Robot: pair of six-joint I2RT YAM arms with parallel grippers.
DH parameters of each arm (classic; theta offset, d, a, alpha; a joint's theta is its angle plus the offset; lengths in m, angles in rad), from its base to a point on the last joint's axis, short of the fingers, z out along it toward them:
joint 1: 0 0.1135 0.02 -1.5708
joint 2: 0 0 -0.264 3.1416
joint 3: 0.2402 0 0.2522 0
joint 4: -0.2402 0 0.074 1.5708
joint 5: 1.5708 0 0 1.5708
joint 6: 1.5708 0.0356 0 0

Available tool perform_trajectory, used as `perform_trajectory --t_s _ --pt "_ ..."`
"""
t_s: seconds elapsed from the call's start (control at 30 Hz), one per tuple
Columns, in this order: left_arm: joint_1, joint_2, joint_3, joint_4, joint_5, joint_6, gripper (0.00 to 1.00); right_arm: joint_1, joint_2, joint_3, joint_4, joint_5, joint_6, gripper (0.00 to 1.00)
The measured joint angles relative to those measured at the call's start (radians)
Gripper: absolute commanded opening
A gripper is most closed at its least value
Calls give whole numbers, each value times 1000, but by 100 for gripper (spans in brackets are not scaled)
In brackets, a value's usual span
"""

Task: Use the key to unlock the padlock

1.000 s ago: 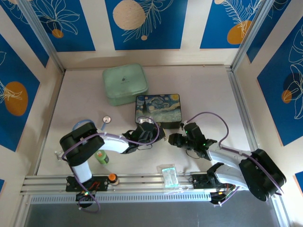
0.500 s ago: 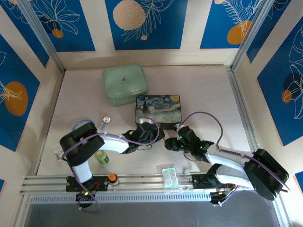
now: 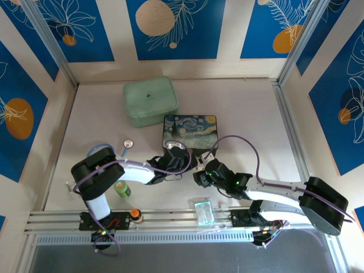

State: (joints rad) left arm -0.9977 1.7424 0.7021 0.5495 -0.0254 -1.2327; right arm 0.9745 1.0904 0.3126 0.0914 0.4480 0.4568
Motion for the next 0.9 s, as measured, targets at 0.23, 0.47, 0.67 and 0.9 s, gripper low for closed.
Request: perform_trajectory --t_s 0.23,0.47,0.67,0.9 --pt "0 0 6 -8 8 -11 0 32 81 53 1 80 -59 32" --pt "0 0 6 -6 11 -16 0 77 156 82 30 171 -106 23" --pt "2 -1 6 -5 14 -15 0 71 211 92 55 186 -119 14" --pt "6 -2 -5 18 15 -18 0 -72 169 82 61 -72 -96 11"
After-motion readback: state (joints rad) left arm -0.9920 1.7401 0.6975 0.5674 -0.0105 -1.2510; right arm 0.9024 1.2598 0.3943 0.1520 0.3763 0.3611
